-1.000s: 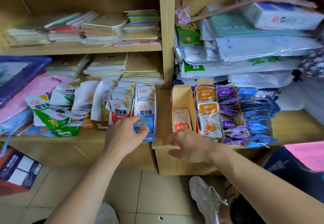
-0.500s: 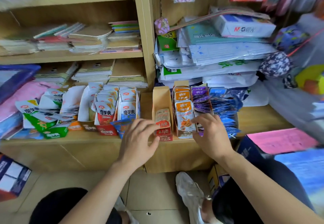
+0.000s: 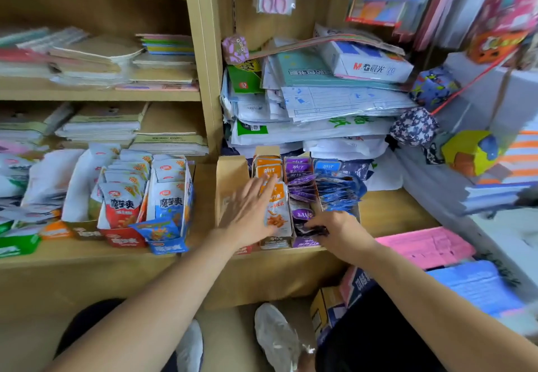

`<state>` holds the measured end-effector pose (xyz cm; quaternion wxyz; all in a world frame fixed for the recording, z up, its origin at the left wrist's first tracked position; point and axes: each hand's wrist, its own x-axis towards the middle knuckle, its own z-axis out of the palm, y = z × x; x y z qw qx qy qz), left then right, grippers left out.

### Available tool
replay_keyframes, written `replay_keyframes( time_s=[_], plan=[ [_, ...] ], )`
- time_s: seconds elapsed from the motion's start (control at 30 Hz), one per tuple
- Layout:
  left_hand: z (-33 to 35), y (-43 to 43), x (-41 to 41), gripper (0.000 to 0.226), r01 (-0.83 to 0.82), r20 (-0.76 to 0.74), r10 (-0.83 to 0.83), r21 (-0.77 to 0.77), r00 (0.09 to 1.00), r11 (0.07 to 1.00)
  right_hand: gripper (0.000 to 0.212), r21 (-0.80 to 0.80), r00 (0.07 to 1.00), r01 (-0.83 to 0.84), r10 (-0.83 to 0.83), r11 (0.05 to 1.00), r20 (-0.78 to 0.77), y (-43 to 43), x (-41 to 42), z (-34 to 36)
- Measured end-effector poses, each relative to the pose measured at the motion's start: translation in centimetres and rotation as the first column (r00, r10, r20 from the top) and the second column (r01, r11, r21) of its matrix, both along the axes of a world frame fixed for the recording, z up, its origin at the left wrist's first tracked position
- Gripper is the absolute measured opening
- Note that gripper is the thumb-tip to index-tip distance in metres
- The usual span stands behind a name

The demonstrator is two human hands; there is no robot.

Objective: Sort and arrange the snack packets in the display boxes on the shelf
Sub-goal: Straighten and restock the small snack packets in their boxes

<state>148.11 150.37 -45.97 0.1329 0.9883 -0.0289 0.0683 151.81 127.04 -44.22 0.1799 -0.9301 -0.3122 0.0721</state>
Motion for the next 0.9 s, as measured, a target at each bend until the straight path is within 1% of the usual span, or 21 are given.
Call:
replay_keyframes(
  time_s=[0.03, 0.07, 0.13, 0.17, 0.2, 0.27, 0.33, 0.4, 0.47, 0.53, 0.57, 0.67, 0.73, 0.8, 0.83, 0.9],
  plan=[
    [-0.3, 0.1, 0.3, 0.113, -0.025, 0.026, 0.026, -0.03, 0.999, 0.999, 0.036, -0.016, 1.0, -0.006, 0.006, 1.0, 0.01, -0.1, 0.0, 0.0],
    [-0.5, 0.3, 0.4, 0.101, -0.033, 0.094, 0.038, -0.052, 0.995, 0.998, 0.038, -0.029, 1.0, -0.01, 0.01, 1.0, 0.018, -0.2, 0.0, 0.0],
    [-0.8, 1.0, 0.1, 0.056, 0.034, 0.285, 0.0, -0.115, 0.958, 0.993, 0.04, -0.045, 1.0, -0.001, 0.002, 0.999, 0.006, -0.3, 0.0, 0.1],
    [-0.9, 1.4, -0.5, 0.036, 0.094, 0.339, -0.033, -0.164, 0.94, 0.982, 0.04, -0.042, 1.0, 0.006, -0.006, 0.999, -0.001, -0.3, 0.0, 0.1],
    [-1.0, 1.6, -1.2, 0.023, 0.156, 0.36, -0.075, -0.199, 0.93, 0.968, 0.041, -0.031, 1.0, 0.014, -0.015, 0.999, -0.008, -0.3, 0.1, 0.0],
    [-1.3, 1.6, -2.5, 0.013, 0.242, 0.349, -0.159, -0.209, 0.923, 0.947, 0.041, -0.007, 0.999, 0.038, -0.039, 0.999, -0.029, -0.2, -0.2, -0.1],
    [-1.4, 1.4, -3.5, 0.011, 0.275, 0.314, -0.201, -0.216, 0.928, 0.937, 0.044, 0.009, 0.997, 0.07, -0.07, 0.997, -0.033, -0.1, -0.6, -0.5],
    [-1.4, 1.2, -3.7, 0.008, 0.26, 0.305, -0.183, -0.234, 0.935, 0.937, 0.05, 0.036, 0.994, 0.1, -0.099, 0.994, -0.036, -0.3, -1.1, -0.9],
    [-1.1, 0.7, -3.3, 0.009, 0.188, 0.337, -0.092, -0.266, 0.937, 0.945, 0.055, 0.095, 0.992, 0.125, -0.123, 0.988, -0.025, -0.6, -1.6, -1.3],
    [-0.6, 0.2, -2.3, 0.019, 0.098, 0.355, 0.013, -0.293, 0.935, 0.951, 0.058, 0.154, 0.991, 0.128, -0.131, 0.98, 0.011, -1.2, -1.9, -1.5],
    [-0.3, 0.0, -1.8, 0.023, 0.057, 0.338, 0.052, -0.304, 0.94, 0.951, 0.059, 0.17, 0.99, 0.128, -0.135, 0.977, 0.03, -1.5, -2.2, -1.5],
    [0.0, 0.2, -0.2, 0.039, -0.033, 0.217, 0.105, -0.312, 0.971, 0.949, 0.056, 0.192, 0.987, 0.138, -0.15, 0.972, 0.053, -1.8, -2.7, -0.9],
    [0.2, 0.5, 0.5, 0.055, -0.03, 0.121, 0.071, -0.311, 0.99, 0.95, 0.053, 0.21, 0.987, 0.142, -0.155, 0.968, 0.049, -1.5, -2.6, 0.0],
    [1.2, 0.8, 0.8, 0.068, -0.018, 0.034, 0.031, -0.347, 0.999, 0.938, 0.051, 0.218, 0.985, 0.147, -0.164, 0.965, 0.063, -0.6, -2.3, 1.3],
    [1.9, 1.2, 0.9, 0.069, -0.021, 0.033, 0.035, -0.37, 0.999, 0.929, 0.05, 0.223, 0.984, 0.145, -0.165, 0.964, 0.069, 0.0, -2.1, 1.8],
    [3.2, 2.5, 0.8, 0.057, -0.04, 0.094, 0.083, -0.395, 0.992, 0.918, 0.049, 0.229, 0.985, 0.136, -0.156, 0.964, 0.073, 1.6, -1.5, 2.8]
  ],
)
